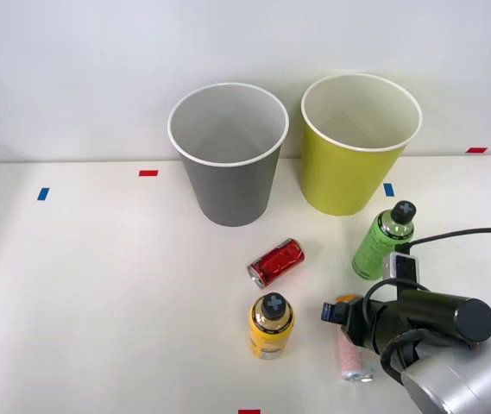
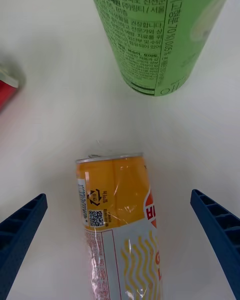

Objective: Put cans in the gray bin, plastic bottles in the light green bin

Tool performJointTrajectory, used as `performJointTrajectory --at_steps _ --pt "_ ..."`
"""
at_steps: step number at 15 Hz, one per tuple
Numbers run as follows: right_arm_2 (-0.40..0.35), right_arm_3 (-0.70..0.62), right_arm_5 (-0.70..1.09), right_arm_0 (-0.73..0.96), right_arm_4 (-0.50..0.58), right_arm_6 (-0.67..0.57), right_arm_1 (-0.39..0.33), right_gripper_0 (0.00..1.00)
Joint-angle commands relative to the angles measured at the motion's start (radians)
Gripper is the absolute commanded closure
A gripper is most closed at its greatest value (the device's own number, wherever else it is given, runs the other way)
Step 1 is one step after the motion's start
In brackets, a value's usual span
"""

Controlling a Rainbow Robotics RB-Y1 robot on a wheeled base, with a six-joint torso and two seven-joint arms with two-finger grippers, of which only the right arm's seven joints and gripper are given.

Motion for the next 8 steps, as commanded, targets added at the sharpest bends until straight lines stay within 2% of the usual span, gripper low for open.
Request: performJointTrajectory --at_steps 1,8 --pt "-0.003 0.008 -0.006 -0.003 0.001 0.006 -0.013 0.0" --pt "-0.002 0.018 -0.007 0.015 -0.002 0.022 -0.003 0.0"
